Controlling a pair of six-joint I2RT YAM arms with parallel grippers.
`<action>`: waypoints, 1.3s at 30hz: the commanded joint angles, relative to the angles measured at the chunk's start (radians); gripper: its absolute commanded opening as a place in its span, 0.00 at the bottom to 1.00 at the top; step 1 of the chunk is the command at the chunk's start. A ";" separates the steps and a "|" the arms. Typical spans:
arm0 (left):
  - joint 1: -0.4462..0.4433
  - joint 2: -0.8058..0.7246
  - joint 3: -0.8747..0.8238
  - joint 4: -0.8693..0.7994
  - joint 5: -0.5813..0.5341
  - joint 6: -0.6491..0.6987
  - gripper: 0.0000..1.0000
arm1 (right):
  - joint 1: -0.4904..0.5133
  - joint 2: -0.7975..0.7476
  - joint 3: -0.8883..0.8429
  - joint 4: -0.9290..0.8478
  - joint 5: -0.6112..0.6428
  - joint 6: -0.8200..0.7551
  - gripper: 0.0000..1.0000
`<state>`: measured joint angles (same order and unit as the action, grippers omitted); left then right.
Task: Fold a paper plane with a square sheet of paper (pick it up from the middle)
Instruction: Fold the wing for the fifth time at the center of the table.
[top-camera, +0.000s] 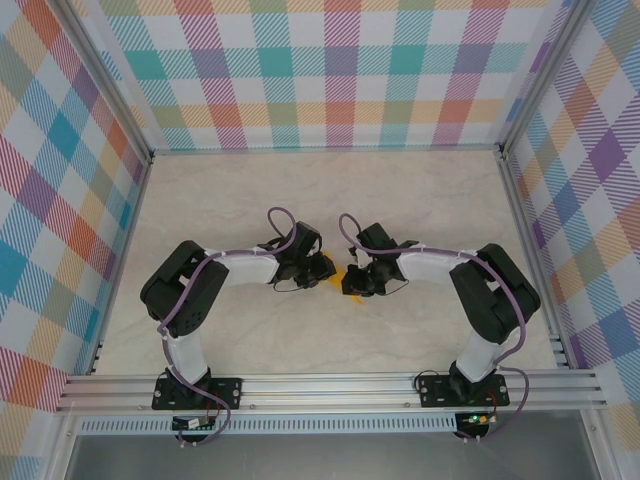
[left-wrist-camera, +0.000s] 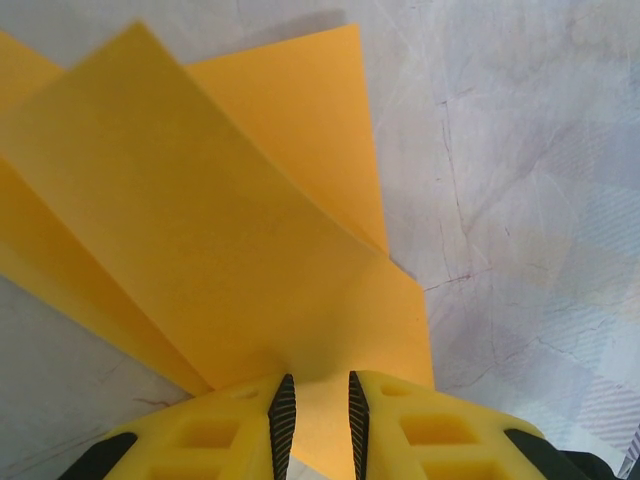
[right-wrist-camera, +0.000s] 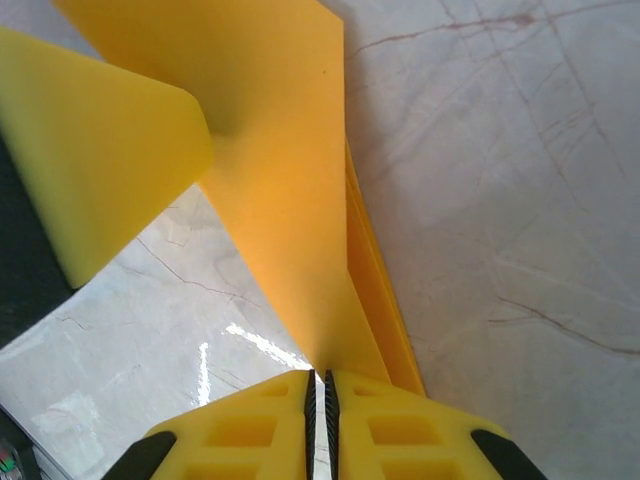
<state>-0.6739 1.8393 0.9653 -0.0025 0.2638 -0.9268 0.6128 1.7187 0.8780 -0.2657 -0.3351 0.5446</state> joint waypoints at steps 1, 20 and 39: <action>-0.003 0.056 -0.007 -0.103 -0.080 -0.002 0.25 | -0.014 0.019 -0.031 -0.050 0.038 -0.011 0.13; -0.003 0.070 0.017 -0.151 -0.103 -0.001 0.25 | -0.025 -0.083 -0.057 -0.127 -0.012 -0.069 0.12; -0.001 0.074 0.023 -0.163 -0.101 0.002 0.26 | -0.011 -0.204 -0.035 -0.149 0.026 -0.048 0.14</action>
<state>-0.6739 1.8507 0.9997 -0.0578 0.2523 -0.9268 0.5941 1.5505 0.8139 -0.3870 -0.2958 0.4999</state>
